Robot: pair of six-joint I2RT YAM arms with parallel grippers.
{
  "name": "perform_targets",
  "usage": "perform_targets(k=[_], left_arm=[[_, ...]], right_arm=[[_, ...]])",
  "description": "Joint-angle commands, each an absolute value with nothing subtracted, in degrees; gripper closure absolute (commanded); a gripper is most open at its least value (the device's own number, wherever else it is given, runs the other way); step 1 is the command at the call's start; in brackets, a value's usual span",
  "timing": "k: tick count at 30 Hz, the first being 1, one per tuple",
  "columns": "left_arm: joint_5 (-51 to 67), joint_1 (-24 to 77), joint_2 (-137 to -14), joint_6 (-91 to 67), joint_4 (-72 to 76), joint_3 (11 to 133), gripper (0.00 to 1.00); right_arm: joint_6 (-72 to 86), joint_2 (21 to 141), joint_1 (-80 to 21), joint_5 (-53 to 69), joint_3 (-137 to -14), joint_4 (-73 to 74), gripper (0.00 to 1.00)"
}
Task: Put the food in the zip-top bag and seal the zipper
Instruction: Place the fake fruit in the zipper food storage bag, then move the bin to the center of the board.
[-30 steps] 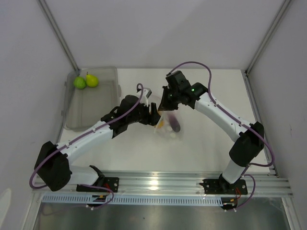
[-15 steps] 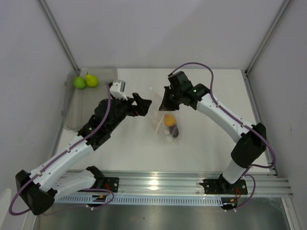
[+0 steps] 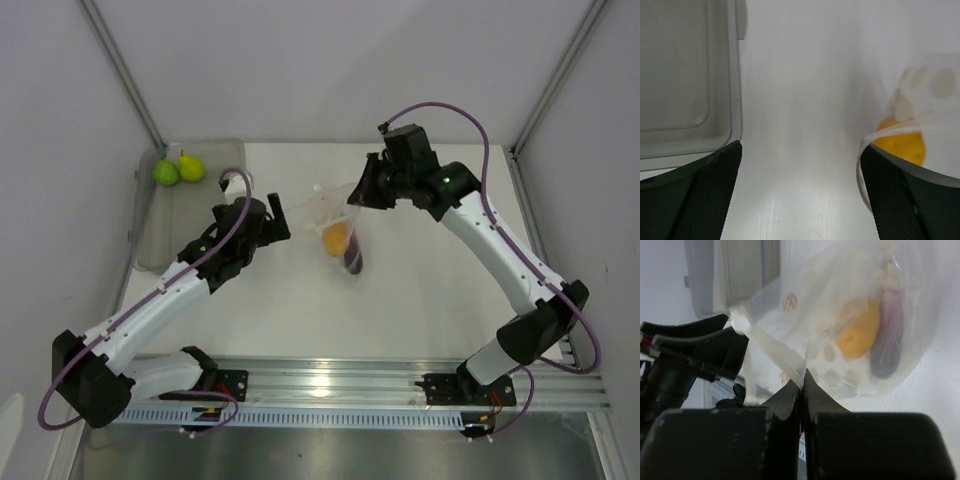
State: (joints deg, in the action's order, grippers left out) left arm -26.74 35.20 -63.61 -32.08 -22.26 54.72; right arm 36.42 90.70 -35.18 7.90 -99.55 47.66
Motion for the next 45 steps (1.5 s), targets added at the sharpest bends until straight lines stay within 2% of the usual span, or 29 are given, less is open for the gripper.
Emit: perform_targets(k=[1, 2, 3, 5, 7, 8, 14, 19, 23, 27, 29, 35, 38, 40, 42, 45], left_arm=[[-37.0, 33.1, -66.9, -33.3, -28.6, 58.4, 0.0], [-36.6, 32.2, -67.6, -32.5, -28.4, 58.8, 0.02], [-33.4, 30.1, -68.3, -29.7, -26.7, 58.7, 0.11], [-27.6, 27.5, -70.2, -26.6, -25.2, 58.9, 0.18], [-20.5, 24.5, -72.6, -22.2, -23.0, 59.0, 0.18], [-20.4, 23.9, -73.6, -21.7, -23.6, 59.4, 0.15], [-22.2, 20.0, -79.5, -23.4, -27.1, 63.0, 0.16], [-7.4, 19.9, -68.0, -19.3, -11.5, 49.9, 0.14], [4.9, 20.0, -60.9, -17.8, -1.0, 45.4, 0.14], [11.9, 20.5, -58.3, -17.8, 2.2, 43.8, 0.14], [16.2, 20.6, -55.8, -18.4, 5.1, 42.5, 0.08], [31.3, 20.6, -52.4, -20.7, 12.7, 40.3, 0.03], [27.9, 20.6, -51.5, -21.4, 9.7, 41.9, 0.02], [15.2, 20.6, -51.9, -21.9, 0.4, 45.8, 0.03], [7.7, 20.5, -54.8, -20.0, -6.1, 48.0, 0.06], [-4.5, 20.5, -61.0, -18.7, -16.4, 54.2, 0.21]], right_arm=[[34.6, 86.3, -33.0, 8.0, -99.4, 49.2, 1.0], [35.0, 85.8, -32.7, 8.4, -98.4, 48.0, 1.0], [35.0, 84.8, -32.4, 9.2, -97.3, 47.6, 1.0], [35.2, 84.2, -32.1, 9.4, -95.3, 46.8, 1.0], [35.2, 83.7, -31.6, 9.7, -94.1, 46.4, 1.0], [35.1, 83.6, -31.6, 9.8, -93.7, 46.1, 1.0], [34.6, 82.2, -30.6, 11.2, -91.9, 44.7, 1.0], [34.2, 81.6, -30.1, 12.0, -90.9, 44.2, 1.0], [34.9, 83.3, -30.1, 12.3, -89.7, 42.4, 1.0], [35.4, 86.5, -30.1, 10.9, -89.8, 41.3, 1.0], [35.3, 87.9, -30.1, 9.8, -90.6, 41.0, 1.0], [34.7, 92.5, -30.4, 9.0, -92.8, 41.7, 1.0], [34.3, 92.4, -30.5, 8.4, -92.9, 42.2, 1.0], [33.8, 91.2, -30.4, 7.5, -92.8, 43.3, 1.0], [33.4, 90.1, -30.1, 6.8, -92.4, 44.3, 1.0], [33.4, 87.3, -29.9, 7.2, -90.9, 44.5, 1.0]])
